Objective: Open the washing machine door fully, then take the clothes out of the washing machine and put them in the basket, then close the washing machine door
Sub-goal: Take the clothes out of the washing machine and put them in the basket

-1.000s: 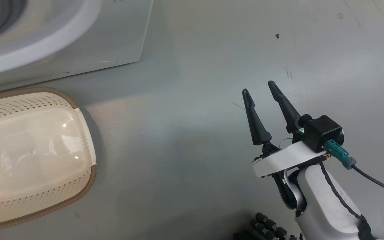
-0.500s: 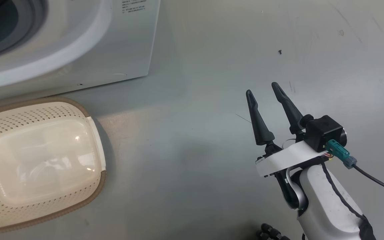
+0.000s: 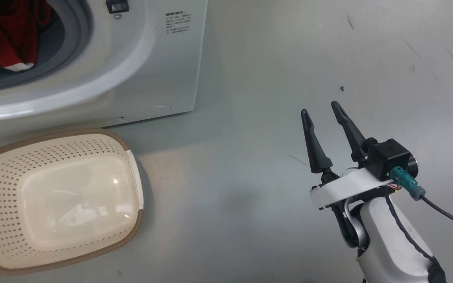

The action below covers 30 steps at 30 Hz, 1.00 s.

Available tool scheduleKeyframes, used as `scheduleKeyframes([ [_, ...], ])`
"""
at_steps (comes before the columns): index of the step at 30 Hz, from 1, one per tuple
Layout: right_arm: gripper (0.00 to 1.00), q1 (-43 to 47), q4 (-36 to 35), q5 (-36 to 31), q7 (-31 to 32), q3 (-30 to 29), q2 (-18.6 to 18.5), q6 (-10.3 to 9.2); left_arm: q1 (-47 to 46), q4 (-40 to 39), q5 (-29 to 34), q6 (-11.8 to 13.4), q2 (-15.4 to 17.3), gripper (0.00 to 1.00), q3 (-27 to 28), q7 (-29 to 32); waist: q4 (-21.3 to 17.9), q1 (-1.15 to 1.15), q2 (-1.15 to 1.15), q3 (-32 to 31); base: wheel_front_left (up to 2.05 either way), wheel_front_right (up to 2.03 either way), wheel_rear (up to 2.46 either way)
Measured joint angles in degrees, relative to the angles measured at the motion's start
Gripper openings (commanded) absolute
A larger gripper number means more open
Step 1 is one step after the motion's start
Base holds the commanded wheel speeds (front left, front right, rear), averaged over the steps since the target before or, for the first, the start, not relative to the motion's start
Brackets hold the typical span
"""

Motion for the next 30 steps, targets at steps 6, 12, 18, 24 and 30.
scheduleKeyframes([
  [6,1.00,1.1,0.5,-0.4,0.0,-0.9,-0.1,0.03,2.3,0.5,-0.9,-0.8,-1.3,0.00,0.2,-3.8,1.1,0.00,0.00,-2.5,0.00,0.00,0.00],
  [12,1.00,2.9,1.1,-0.5,0.0,-1.8,-0.4,0.05,5.7,0.6,-1.9,-1.6,-3.2,0.00,0.3,-8.3,2.5,0.00,0.00,-5.6,0.00,0.00,0.00],
  [18,1.00,4.7,1.4,-0.5,0.0,-3.2,-1.2,0.05,8.7,0.0,-2.9,-3.0,-5.2,0.00,0.2,-12.8,4.1,0.00,0.00,-8.7,0.00,0.00,0.00],
  [24,1.00,6.0,1.4,-0.8,0.0,-3.8,-1.7,0.07,11.0,-1.5,-2.9,-4.0,-6.7,0.00,-0.3,-17.3,6.0,0.00,0.00,-11.1,0.00,0.00,0.00],
  [30,1.00,6.4,1.4,-1.0,0.0,-3.7,-1.6,0.67,13.5,-4.7,-2.9,-4.5,-6.7,0.00,-0.2,-23.2,7.5,0.00,0.00,-13.3,0.00,0.00,0.00],
])
